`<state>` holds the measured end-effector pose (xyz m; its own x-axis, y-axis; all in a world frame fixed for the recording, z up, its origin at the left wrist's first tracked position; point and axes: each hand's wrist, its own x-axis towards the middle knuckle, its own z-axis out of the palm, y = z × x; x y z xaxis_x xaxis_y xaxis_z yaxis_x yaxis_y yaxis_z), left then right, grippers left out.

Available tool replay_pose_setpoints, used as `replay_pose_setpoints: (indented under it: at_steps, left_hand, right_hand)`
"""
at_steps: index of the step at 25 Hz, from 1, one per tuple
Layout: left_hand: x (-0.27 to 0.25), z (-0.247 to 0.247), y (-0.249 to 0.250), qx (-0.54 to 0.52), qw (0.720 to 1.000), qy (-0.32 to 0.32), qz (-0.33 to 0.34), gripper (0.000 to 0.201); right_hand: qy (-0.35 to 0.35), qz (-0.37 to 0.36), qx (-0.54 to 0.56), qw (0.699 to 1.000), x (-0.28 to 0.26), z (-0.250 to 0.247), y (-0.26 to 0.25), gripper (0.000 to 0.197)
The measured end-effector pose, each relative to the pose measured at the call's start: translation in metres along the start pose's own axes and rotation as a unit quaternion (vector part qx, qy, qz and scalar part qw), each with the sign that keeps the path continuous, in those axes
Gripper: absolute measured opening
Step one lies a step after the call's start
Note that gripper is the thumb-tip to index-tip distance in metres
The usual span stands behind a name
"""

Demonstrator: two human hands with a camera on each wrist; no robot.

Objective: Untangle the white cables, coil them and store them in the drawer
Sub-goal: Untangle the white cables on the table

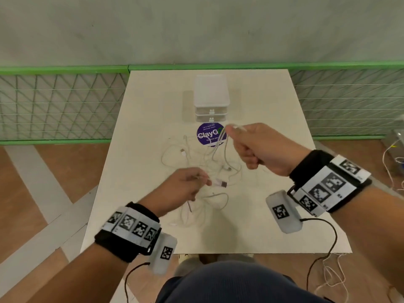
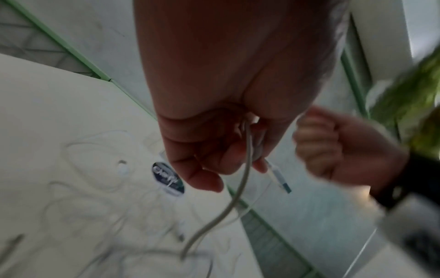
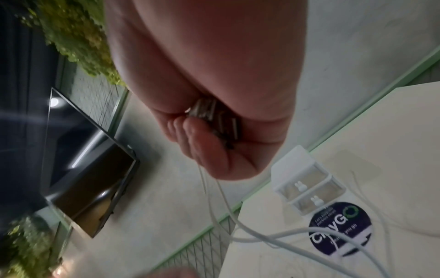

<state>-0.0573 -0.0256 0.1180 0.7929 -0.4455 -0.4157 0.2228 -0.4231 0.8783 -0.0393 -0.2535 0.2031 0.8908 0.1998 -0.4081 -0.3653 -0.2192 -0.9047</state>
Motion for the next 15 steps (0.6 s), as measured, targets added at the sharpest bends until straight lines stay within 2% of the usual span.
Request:
replay_pose_setpoints:
  at_steps: [2,5,7,10,12,13,15]
  left_hand:
    - [-0.005,-0.011,0.027,-0.079,0.996,0.021,0.027,0.020]
    - [-0.008,-0.018,0.047,-0.096,0.993,0.022,0.062,0.020]
    - [-0.008,-0.018,0.052,-0.090,0.992,0.019,0.082,0.021]
    - [-0.006,-0.014,0.058,-0.038,0.990,0.027,0.132,0.017]
    - [-0.001,-0.011,0.060,0.009,0.982,0.062,0.179,0.015]
    - [0.001,-0.009,0.061,0.010,0.977,0.090,0.193,0.022]
    - [0.005,-0.010,0.063,0.002,0.967,0.128,0.220,0.054]
  right_hand:
    - [-0.033,0.008,-0.024,0.999,-0.002,0.011,0.002,0.047]
    - [-0.048,0.001,-0.045,0.998,-0.002,0.020,-0.001,0.047]
    - [-0.060,-0.012,-0.086,0.994,0.001,0.023,-0.003,0.041]
    - [-0.116,-0.021,-0.165,0.979,0.004,0.023,-0.002,0.045]
    - [-0.157,0.002,-0.149,0.976,0.004,0.018,-0.003,0.039]
    - [-0.178,0.016,-0.136,0.974,0.004,0.014,-0.005,0.038]
    - [-0.204,0.041,-0.110,0.972,0.004,0.006,-0.010,0.043]
